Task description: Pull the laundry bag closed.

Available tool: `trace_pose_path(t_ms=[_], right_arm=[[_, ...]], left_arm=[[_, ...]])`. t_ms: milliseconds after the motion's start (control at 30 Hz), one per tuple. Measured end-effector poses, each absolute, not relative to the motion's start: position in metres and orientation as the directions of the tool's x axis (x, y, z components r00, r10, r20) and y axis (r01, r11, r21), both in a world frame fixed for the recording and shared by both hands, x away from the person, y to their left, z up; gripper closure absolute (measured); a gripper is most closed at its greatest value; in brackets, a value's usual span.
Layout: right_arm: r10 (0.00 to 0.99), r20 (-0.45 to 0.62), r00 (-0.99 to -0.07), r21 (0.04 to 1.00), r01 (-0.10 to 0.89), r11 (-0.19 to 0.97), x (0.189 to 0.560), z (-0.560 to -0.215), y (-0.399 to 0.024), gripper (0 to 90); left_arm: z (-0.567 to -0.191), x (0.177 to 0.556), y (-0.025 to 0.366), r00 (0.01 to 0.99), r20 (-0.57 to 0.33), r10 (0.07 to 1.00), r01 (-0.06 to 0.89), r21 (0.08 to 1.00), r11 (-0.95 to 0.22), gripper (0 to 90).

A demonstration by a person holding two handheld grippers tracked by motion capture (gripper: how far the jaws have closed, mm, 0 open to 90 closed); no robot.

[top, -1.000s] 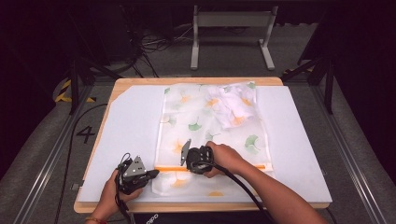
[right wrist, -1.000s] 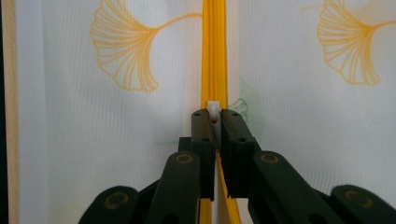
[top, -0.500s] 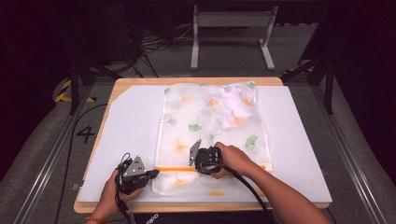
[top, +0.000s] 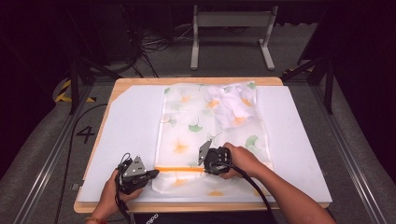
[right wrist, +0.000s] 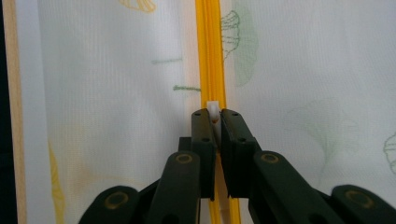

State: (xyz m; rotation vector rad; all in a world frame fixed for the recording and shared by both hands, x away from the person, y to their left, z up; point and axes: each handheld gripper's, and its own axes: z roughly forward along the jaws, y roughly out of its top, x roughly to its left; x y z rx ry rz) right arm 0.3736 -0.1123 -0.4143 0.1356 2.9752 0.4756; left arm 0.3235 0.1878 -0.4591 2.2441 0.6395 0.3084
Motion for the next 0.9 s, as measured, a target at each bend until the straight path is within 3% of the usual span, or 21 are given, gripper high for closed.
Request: trace_pose_path(t_ms=[900], right_arm=[[0.15,-0.107,-0.983,0.31,0.11,0.944,0.372,-0.413,-0.145,84.8]], left_arm=[[-0.459,0.324,0.188,0.845,0.019,0.535,0.349,0.738,-0.578,90.0]])
